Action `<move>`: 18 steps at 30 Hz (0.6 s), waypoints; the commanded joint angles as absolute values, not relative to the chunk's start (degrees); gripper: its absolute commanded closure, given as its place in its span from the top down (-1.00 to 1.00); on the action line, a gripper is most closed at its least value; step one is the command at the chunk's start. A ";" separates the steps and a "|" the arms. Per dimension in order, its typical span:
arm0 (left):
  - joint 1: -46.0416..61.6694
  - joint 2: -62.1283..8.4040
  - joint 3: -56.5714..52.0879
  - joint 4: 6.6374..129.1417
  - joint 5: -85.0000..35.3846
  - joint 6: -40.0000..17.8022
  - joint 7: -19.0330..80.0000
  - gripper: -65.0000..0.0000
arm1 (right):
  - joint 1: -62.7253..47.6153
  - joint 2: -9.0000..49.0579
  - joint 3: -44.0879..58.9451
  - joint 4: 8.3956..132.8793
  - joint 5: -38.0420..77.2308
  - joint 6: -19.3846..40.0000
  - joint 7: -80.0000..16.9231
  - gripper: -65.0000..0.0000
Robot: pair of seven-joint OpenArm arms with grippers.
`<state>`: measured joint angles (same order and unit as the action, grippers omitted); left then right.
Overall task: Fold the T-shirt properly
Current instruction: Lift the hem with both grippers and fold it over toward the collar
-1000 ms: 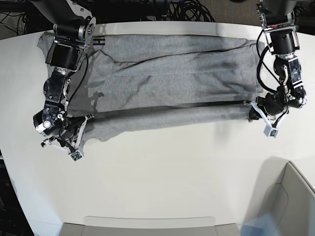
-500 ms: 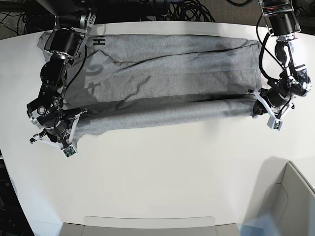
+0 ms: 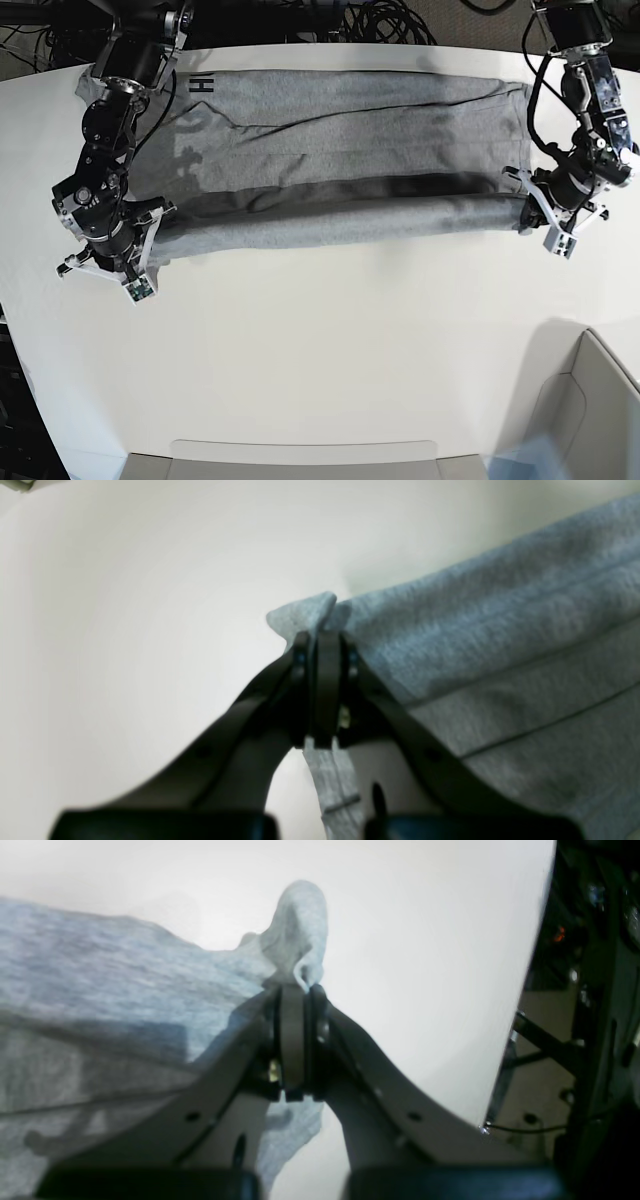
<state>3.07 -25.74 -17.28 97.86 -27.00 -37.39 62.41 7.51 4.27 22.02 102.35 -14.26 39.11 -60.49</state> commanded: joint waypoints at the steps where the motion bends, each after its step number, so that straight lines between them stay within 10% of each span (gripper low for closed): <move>1: 3.12 -26.24 -18.15 98.77 -26.86 -37.23 61.67 -1.00 | 7.96 4.79 22.29 103.25 -14.64 40.00 -60.53 -1.00; 18: 15.16 -23.87 -22.20 104.40 -26.95 -37.23 61.67 -1.00 | 1.63 4.26 34.24 104.22 -14.73 40.00 -60.53 -1.00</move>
<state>15.51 -22.65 -21.50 103.33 -27.66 -37.63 61.87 0.30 3.20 33.91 102.69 -13.65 39.09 -60.69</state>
